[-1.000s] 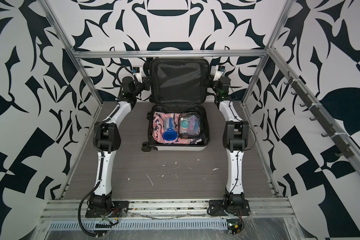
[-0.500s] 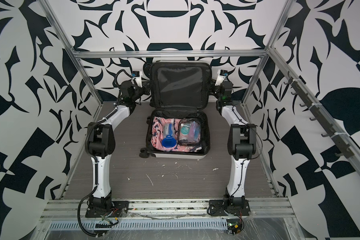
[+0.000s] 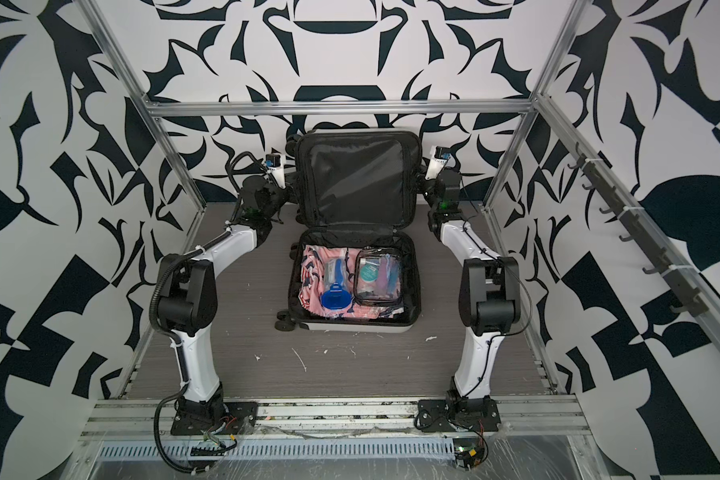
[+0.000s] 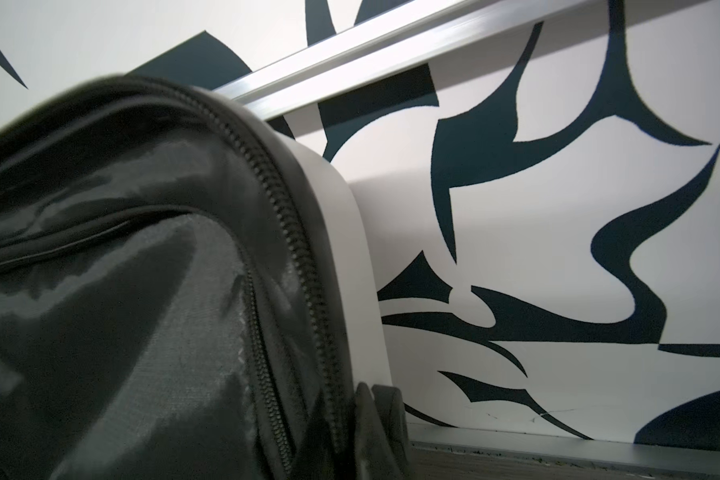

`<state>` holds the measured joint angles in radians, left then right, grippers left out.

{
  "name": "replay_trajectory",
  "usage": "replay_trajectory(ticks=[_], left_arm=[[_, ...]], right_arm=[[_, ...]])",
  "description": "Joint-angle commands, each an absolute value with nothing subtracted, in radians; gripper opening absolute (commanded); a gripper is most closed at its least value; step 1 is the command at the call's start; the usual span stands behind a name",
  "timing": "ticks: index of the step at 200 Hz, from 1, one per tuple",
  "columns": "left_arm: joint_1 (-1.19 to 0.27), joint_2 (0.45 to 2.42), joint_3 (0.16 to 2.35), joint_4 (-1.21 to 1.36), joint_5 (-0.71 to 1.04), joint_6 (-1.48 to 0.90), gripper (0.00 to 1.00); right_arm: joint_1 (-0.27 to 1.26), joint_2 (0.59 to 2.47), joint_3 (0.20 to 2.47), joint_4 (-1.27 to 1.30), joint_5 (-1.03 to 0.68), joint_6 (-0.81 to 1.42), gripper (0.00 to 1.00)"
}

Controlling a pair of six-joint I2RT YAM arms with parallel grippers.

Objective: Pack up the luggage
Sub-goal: 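Swing the lid over toward the robot with both grippers to close it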

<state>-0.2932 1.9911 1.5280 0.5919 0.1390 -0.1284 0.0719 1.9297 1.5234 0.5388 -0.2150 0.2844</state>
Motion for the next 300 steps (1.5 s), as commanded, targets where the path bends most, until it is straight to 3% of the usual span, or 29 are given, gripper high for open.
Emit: replay_trajectory(ticks=[1,125,227,254,276,300], left_arm=[[-0.358,1.911,1.476,0.746,0.163,-0.052,0.0],[-0.432,1.709,1.208,0.871,0.072,0.049,0.0],[-0.493,1.432,0.907,0.92,-0.035,0.054,0.0],[-0.518,1.347,0.825,0.911,-0.065,0.062,0.14],[-0.547,1.246,0.749,0.873,-0.1,0.058,0.46],[-0.582,1.124,0.632,0.817,-0.162,0.002,0.7]], right_arm=[[0.133,1.836,1.5,0.664,-0.313,0.326,0.01],[0.146,1.632,1.199,0.822,-0.297,0.307,0.1],[0.18,1.421,0.92,0.868,-0.222,0.305,0.17],[0.183,1.367,0.854,0.871,-0.206,0.312,0.26],[0.184,1.31,0.792,0.854,-0.182,0.315,0.36],[0.189,1.224,0.695,0.832,-0.132,0.313,0.46]])
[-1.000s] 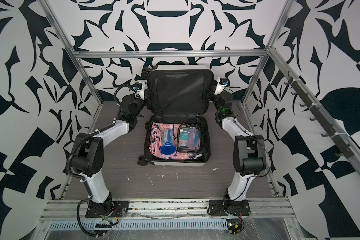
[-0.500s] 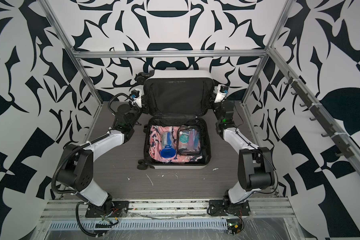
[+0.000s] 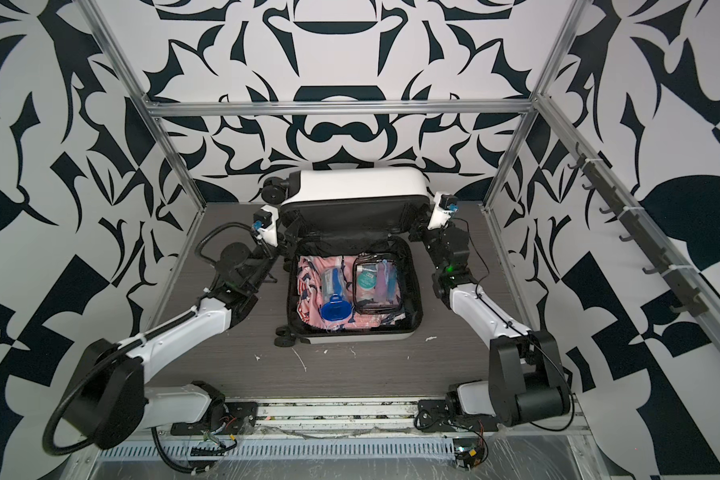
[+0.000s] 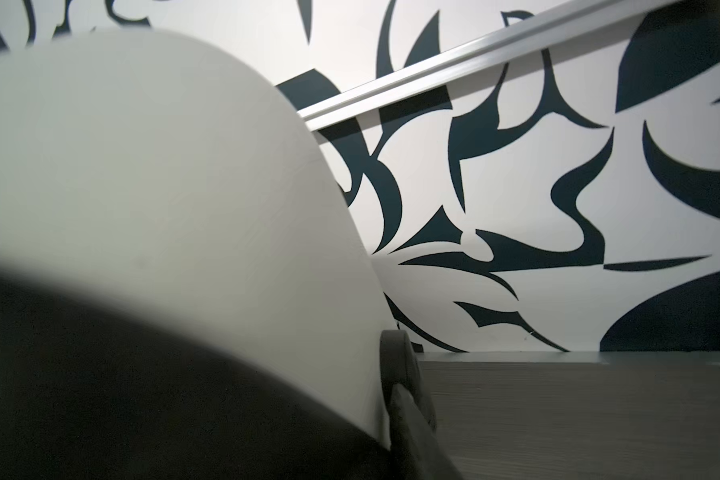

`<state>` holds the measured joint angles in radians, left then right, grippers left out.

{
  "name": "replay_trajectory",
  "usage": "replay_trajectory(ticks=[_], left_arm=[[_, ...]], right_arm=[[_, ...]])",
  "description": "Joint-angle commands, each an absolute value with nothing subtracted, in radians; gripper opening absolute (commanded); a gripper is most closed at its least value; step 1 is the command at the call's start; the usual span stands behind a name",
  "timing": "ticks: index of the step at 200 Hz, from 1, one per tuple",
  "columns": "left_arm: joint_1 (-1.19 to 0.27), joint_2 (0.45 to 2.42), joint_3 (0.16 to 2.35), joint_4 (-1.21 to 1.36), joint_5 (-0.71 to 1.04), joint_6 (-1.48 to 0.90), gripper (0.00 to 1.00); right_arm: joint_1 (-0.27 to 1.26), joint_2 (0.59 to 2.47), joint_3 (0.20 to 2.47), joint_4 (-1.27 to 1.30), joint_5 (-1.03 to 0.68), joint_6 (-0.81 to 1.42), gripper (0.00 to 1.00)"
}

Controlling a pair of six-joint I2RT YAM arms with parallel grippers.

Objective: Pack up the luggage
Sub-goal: 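Swing the lid over toward the robot with both grippers to close it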

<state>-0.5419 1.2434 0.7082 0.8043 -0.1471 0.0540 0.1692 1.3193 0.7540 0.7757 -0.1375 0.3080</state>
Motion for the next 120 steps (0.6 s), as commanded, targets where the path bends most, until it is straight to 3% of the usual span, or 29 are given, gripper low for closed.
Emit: replay_trajectory(ticks=[1,23,51,120], left_arm=[[-0.583,1.12,0.63,0.814,-0.165,-0.003,0.7],[-0.605,1.014,0.527,0.746,-0.214,-0.094,0.73],[-0.614,0.905,0.462,0.614,-0.198,-0.189,0.67],[-0.615,0.683,0.448,0.096,-0.136,-0.479,0.61]], right_arm=[[0.189,1.221,0.69,0.831,-0.129,0.312,0.47],[0.193,1.146,0.598,0.813,-0.096,0.323,0.48],[0.195,1.054,0.52,0.721,-0.064,0.34,0.49],[0.196,0.819,0.487,0.213,0.074,0.496,0.47]])
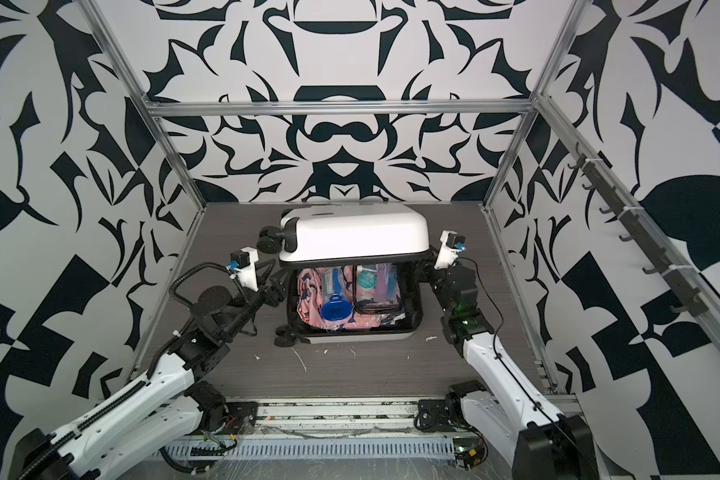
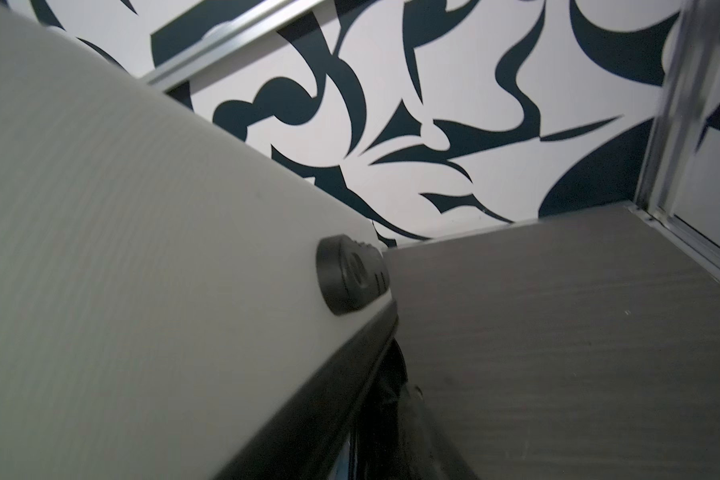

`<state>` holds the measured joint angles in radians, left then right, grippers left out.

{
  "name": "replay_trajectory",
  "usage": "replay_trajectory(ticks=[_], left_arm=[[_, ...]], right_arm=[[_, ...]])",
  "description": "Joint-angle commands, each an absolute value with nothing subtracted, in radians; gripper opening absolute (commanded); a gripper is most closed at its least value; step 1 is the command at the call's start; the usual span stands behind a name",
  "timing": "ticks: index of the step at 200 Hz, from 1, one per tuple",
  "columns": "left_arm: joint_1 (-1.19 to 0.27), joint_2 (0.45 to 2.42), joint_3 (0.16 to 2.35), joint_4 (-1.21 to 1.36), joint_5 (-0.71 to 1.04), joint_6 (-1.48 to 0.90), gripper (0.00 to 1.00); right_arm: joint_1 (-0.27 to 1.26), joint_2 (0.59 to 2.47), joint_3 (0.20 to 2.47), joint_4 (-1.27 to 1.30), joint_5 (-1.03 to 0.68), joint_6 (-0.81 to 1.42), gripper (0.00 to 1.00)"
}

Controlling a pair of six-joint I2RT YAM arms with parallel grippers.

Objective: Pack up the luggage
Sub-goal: 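Swing the lid over toward the robot with both grippers to close it, then grip the closed suitcase's near edge with both grippers and tilt it upward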

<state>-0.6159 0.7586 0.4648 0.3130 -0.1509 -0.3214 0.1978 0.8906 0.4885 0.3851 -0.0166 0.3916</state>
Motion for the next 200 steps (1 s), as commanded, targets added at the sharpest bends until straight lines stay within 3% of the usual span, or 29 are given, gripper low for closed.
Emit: replay_trajectory(ticks=[1,48,86,150,200], left_arm=[[-0.615,0.678,0.448,0.086,-0.136,-0.485,0.61],[-0.616,0.464,0.431,-0.29,-0.167,-0.691,0.6],[-0.615,0.425,0.481,-0.6,-0.115,-0.841,0.57],[-0.615,0.405,0.505,-0.62,-0.139,-0.865,0.59],[-0.612,0.483,0.648,-0.663,-0.226,-0.76,0.65]], right_arm=[[0.196,0.817,0.487,0.203,0.076,0.5,0.47],[0.195,0.78,0.529,-0.236,0.13,0.682,0.44],[0.194,0.812,0.538,-0.477,0.163,0.8,0.36],[0.195,0.668,0.56,-0.655,0.255,0.811,0.41],[0.195,0.697,0.58,-0.646,0.065,0.745,0.4]])
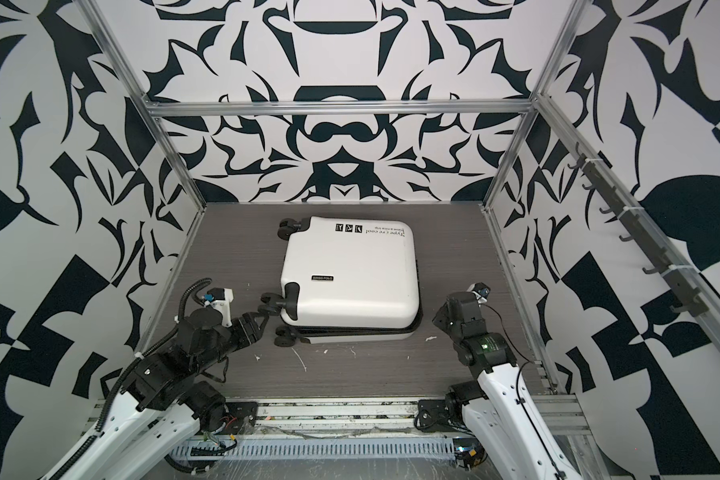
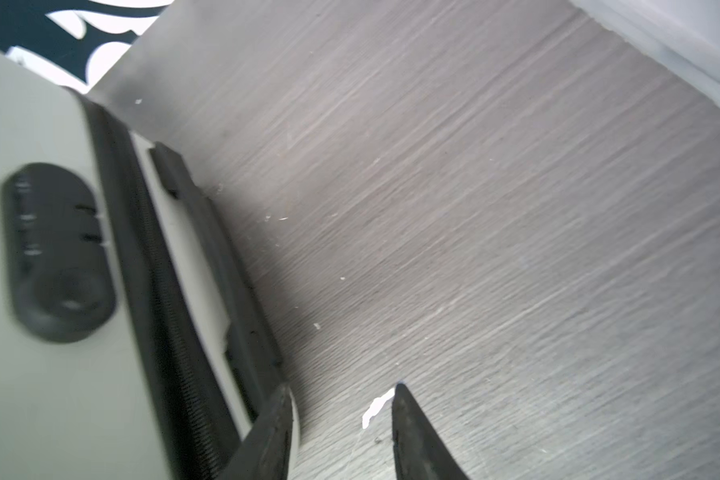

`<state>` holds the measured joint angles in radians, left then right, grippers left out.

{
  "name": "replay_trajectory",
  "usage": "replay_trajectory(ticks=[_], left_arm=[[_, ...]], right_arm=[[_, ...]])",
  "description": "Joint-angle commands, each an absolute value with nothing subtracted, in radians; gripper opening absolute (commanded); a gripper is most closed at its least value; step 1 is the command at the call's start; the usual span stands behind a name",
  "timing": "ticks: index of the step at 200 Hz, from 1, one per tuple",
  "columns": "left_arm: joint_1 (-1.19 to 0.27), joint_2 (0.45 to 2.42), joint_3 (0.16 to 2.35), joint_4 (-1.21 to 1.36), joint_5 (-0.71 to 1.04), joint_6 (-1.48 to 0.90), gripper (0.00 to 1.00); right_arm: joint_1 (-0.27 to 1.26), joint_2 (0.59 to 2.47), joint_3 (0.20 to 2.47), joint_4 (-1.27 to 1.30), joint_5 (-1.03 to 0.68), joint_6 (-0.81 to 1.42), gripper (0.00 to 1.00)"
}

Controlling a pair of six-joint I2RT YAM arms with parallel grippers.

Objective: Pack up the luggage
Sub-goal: 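Grip the closed suitcase's near edge with both grippers and tilt it upward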

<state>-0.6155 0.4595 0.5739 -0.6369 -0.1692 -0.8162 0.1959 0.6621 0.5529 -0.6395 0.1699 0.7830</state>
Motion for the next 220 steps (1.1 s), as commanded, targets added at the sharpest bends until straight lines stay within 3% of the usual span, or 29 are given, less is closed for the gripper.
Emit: replay_trajectory(ticks=[1,42,88,113,139,173,220], left_arm=[[-0.612,0.486,0.651,-0.663,-0.227,-0.759,0.65],[-0.584,0.531,0.722,-0.645,-0.247,-0.708,0.76],[-0.465,0.625,0.754,-0.551,-0.156,-0.639,0.9],[-0.315,0.759,0.755,-0.472,0.056,-0.61,0.89],[-0.192,0.889,0.746,-0.403,0.222,-0.605,0.81],[-0.181,0.972,0.735,-0.342,0.257,-0.607,0.77],[-0.181,1.035,0.728,-0.323,0.327,-0.583,0.72]], right_arm=[[0.195,0.699,0.58,-0.645,0.059,0.745,0.4],[0.203,0.686,0.541,-0.681,-0.035,0.74,0.37],[0.214,0.6,0.5,-0.761,-0.13,0.743,0.38],[0.238,0.543,0.448,-0.758,-0.174,0.775,0.39],[0.263,0.447,0.391,-0.745,-0.194,0.817,0.4],[0.265,0.396,0.341,-0.686,-0.25,0.853,0.41],[0.27,0.479,0.306,-0.484,-0.314,0.908,0.42]])
